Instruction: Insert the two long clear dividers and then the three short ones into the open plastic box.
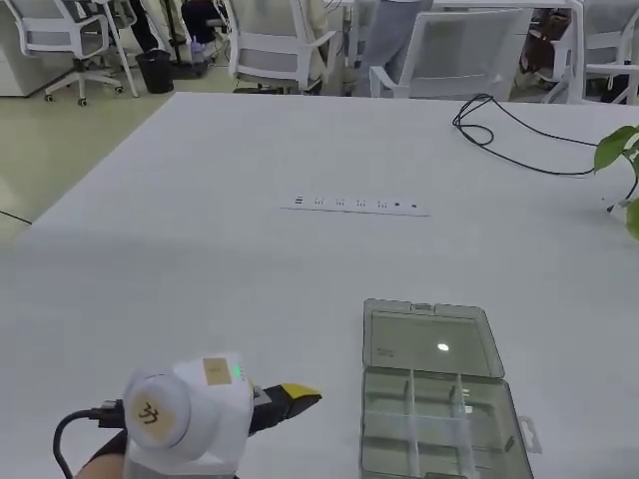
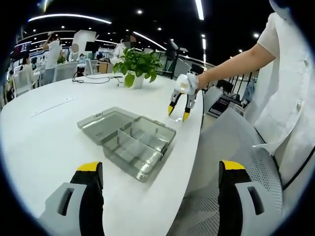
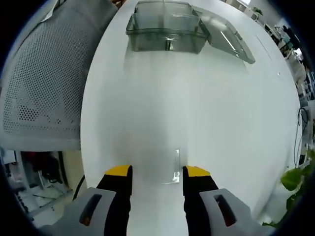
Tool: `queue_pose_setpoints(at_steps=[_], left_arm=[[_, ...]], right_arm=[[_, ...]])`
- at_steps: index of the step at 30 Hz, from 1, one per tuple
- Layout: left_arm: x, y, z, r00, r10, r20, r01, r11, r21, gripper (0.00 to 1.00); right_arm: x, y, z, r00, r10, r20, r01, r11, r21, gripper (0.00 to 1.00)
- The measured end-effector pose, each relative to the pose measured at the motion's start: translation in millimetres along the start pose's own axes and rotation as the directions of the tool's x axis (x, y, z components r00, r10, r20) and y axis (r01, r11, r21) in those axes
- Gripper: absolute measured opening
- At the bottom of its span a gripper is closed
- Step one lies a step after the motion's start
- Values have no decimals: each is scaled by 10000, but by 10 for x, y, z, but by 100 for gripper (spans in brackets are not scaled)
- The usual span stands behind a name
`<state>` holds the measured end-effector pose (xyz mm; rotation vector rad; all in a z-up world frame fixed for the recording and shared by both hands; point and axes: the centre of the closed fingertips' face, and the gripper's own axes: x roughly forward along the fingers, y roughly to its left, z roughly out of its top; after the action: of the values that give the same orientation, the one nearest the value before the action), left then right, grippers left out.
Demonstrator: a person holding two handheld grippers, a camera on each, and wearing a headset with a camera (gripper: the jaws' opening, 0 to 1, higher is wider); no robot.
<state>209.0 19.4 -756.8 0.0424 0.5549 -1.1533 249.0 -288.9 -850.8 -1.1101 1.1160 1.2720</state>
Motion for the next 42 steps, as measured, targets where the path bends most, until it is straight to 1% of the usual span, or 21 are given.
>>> queue_pose_setpoints(at_steps=[2, 8, 11, 20, 22, 25, 26, 29, 31, 34, 37, 40, 42], left_arm=[[0, -1, -3, 10000, -4, -21, 4, 10000, -14, 100], [2, -5, -3, 10000, -9, -2, 9, 10000, -29, 100], [2, -13, -7, 10000, -24, -4, 24, 10000, -29, 99], [-18, -21, -14, 10000, -22, 0, 22, 10000, -42, 99], [-25, -13, -3, 10000, 7, 24, -7, 10000, -25, 99], [-36, 1, 9, 10000, 42, 64, -42, 10000, -59, 99], [-37, 3, 10, 10000, 46, 68, -46, 10000, -59, 99], [-42, 11, 31, 9999, 53, 155, -51, 9999, -129, 99], [-46, 20, 50, 9997, 61, 216, -58, 9998, -164, 99], [-54, 31, 93, 9995, 101, 302, -95, 9998, -187, 98], [-54, 35, 158, 9990, 83, 440, -70, 9996, -286, 98], [-49, 36, 229, 9985, 93, 541, -71, 9991, -408, 97], [-44, 35, 302, 9972, 98, 743, -55, 9983, -583, 96]], right_arm=[[1, -16, -2, 10000, -98, 8, 98, 9999, 25, 40], [4, -8, -2, 9999, -112, -23, 112, 9999, 50, 39], [3, -9, -3, 9999, -122, -43, 122, 9999, 43, 33], [-2, -14, 3, 9997, -209, -136, 209, 9998, 17, 33], [-25, -29, 24, 9991, -394, -151, 394, 9992, 7, 33], [-103, -47, 151, 9976, -648, 223, 648, 9979, 18, 33], [-114, -51, 166, 9973, -689, 264, 689, 9976, 17, 33], [-204, -85, 280, 9932, -1023, 547, 1021, 9947, 68, 33], [-287, -105, 389, 9886, -1250, 835, 1242, 9921, 149, 33], [-428, -118, 578, 9794, -1541, 1304, 1530, 9881, 182, 33], [-547, -130, 722, 9712, -1779, 1586, 1775, 9840, 167, 33], [-680, -139, 890, 9593, -2040, 1951, 2033, 9788, 236, 33], [-778, -134, 1027, 9493, -2182, 2263, 2165, 9757, 326, 33]])
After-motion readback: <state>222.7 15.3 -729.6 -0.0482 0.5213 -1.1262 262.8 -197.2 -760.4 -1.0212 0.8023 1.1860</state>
